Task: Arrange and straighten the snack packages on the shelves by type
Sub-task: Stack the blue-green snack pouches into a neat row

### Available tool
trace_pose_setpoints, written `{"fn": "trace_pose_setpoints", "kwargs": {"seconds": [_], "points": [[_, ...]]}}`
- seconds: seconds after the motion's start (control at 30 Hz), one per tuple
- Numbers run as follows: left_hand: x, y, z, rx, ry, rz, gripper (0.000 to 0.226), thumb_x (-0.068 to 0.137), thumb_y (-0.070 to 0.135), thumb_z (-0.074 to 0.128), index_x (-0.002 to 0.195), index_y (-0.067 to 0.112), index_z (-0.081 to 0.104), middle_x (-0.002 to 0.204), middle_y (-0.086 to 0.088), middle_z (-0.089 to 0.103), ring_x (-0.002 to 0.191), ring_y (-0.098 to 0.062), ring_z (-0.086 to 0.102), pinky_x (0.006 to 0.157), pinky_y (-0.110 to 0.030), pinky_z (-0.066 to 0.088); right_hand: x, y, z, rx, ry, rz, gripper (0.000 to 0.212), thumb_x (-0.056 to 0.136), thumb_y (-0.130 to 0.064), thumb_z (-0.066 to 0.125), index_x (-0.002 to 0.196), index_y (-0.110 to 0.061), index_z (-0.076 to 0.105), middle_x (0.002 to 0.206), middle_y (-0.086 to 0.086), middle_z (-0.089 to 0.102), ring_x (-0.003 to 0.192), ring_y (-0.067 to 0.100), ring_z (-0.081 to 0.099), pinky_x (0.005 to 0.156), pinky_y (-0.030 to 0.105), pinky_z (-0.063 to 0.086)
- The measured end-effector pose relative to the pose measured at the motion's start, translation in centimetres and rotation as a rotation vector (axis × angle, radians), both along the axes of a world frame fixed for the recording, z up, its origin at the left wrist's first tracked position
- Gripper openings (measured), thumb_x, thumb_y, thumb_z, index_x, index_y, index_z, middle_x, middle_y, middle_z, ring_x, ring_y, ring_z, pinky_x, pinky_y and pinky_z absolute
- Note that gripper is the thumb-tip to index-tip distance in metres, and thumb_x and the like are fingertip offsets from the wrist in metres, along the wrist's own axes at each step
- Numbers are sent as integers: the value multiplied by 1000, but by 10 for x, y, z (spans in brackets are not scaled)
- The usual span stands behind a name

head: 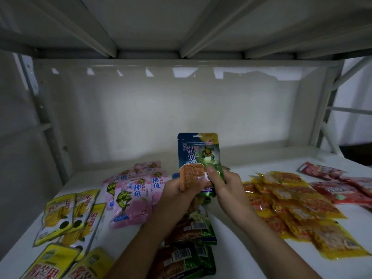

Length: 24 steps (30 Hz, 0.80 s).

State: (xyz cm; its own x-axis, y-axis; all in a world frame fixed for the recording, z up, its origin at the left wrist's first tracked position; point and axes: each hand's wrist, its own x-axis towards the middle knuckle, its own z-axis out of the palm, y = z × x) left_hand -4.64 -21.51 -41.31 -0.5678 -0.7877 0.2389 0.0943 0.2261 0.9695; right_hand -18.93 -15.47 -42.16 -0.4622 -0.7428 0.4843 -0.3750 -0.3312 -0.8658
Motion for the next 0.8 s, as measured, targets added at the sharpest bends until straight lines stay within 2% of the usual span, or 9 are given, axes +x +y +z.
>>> {"fn": "trace_pose_setpoints", "kwargs": {"seconds": [0.07, 0.13, 0.23, 0.27, 0.33, 0.47, 0.6, 0.67, 0.8], "points": [[1, -2, 0, 40, 34, 16, 14, 96, 26, 72, 94, 14, 79, 87, -30, 72, 65, -27, 63, 58, -30, 52, 4, -1, -2, -16, 25, 4, 40, 106, -41, 55, 96, -9, 76, 91, 10, 76, 89, 26, 71, 87, 49, 57], [2, -2, 2, 97, 59, 17, 11, 95, 21, 73, 92, 16, 81, 93, -26, 75, 71, -28, 68, 58, -30, 54, 7, -2, -2, -17, -7, 19, 51, 99, -49, 56, 94, -1, 72, 92, 21, 71, 91, 37, 68, 86, 52, 54], [3, -1, 3, 154, 72, -16, 12, 93, 20, 73, 92, 23, 84, 90, -10, 80, 75, -20, 75, 65, -31, 55, 7, 2, 5, -27, -173, 109, 24, 104, -22, 58, 100, -7, 78, 95, 8, 79, 91, 21, 75, 78, 30, 58], [3, -1, 4, 170, 67, -28, 12, 93, 19, 72, 92, 23, 84, 91, -8, 81, 77, -20, 76, 68, -32, 55, 6, 4, 9, -23, -232, 152, 23, 105, -18, 58, 101, -10, 79, 97, 6, 81, 91, 18, 76, 78, 25, 58], [4, 0, 5, 196, 59, -51, 13, 93, 18, 71, 90, 22, 83, 90, -8, 80, 78, -23, 75, 70, -34, 55, 3, 6, 9, -30, -282, 207, 23, 104, -22, 59, 101, -10, 79, 100, 8, 81, 95, 22, 77, 84, 30, 60], [6, 4, 5, 152, 23, -40, 12, 95, 20, 70, 92, 14, 80, 89, -12, 79, 79, -27, 75, 75, -35, 57, 5, 2, 7, -53, -261, 123, 23, 100, -24, 67, 95, -5, 80, 96, 15, 80, 94, 35, 77, 88, 44, 60], [5, 6, 4, 8, -46, -45, 13, 99, 22, 69, 95, 14, 79, 84, -5, 79, 74, -15, 74, 67, -22, 56, 2, 1, 7, -38, -302, 77, 24, 99, -23, 68, 98, -1, 77, 92, 14, 81, 86, 32, 78, 83, 48, 61], [5, 6, 4, -11, -23, -58, 10, 98, 17, 69, 97, 14, 79, 81, 0, 78, 71, -9, 72, 65, -19, 54, 2, 1, 10, -50, -298, 70, 24, 98, -23, 68, 96, -1, 77, 91, 14, 81, 82, 28, 77, 82, 47, 62], [6, 2, 4, 48, 44, -28, 12, 92, 10, 75, 102, 13, 80, 93, -1, 81, 81, -9, 75, 68, -17, 55, 5, 2, 10, -66, -281, 101, 34, 90, -33, 72, 95, 0, 77, 92, 15, 80, 82, 27, 76, 80, 43, 60]]}}
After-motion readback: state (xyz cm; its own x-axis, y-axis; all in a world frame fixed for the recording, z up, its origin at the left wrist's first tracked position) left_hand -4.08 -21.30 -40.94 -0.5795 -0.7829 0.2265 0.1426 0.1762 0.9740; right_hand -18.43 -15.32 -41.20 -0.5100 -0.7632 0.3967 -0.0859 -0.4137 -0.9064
